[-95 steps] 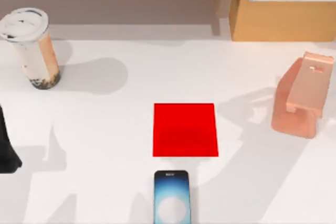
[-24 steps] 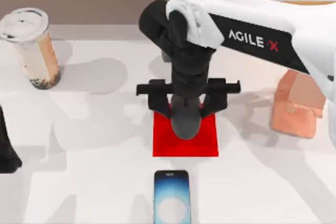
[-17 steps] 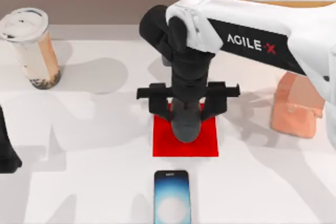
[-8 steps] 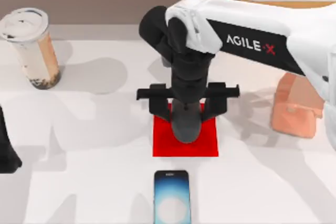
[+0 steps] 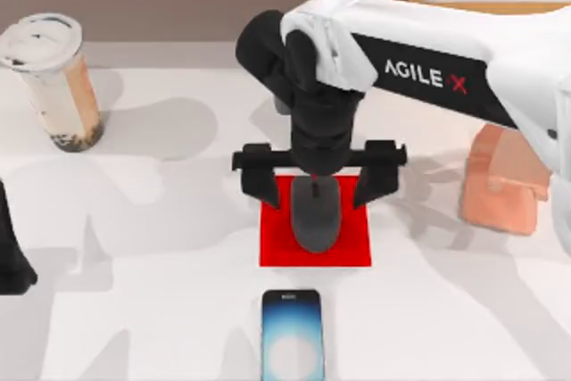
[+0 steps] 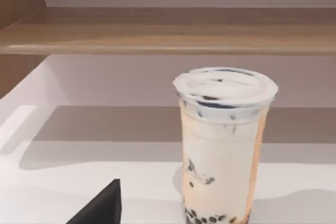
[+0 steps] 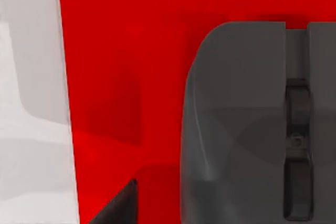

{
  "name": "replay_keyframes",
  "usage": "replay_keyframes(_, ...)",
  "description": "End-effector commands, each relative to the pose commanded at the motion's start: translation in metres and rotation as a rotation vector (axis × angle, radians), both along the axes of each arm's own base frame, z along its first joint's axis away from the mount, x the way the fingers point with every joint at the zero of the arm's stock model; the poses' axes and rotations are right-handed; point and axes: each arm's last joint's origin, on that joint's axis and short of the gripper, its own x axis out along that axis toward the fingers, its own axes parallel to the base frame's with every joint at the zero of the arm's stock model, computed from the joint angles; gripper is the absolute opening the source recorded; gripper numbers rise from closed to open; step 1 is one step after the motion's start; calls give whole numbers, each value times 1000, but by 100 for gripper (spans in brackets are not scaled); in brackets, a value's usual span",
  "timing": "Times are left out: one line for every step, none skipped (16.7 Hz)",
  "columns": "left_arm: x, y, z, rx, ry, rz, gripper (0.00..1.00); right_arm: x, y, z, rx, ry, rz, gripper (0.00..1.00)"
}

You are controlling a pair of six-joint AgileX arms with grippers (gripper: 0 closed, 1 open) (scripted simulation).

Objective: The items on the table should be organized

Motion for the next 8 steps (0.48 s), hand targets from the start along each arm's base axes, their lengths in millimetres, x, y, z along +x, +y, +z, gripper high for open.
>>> replay_keyframes(0,0,0,0,0,0,100,0,0,0,0,0,0,100)
replay_keyframes(0,0,0,0,0,0,100,0,0,0,0,0,0,100)
replay_keyframes(0,0,0,0,0,0,100,0,0,0,0,0,0,100)
replay_keyframes(0,0,0,0,0,0,100,0,0,0,0,0,0,100)
replay_keyframes(0,0,0,0,0,0,100,0,0,0,0,0,0,100)
replay_keyframes(0,0,0,0,0,0,100,1,-1,0,0,0,-2,100)
replay_keyframes(0,0,0,0,0,0,100,0,0,1,2,-2,-2,100)
replay_keyframes(0,0,0,0,0,0,100,-1,1,6,8,-11,-2,100)
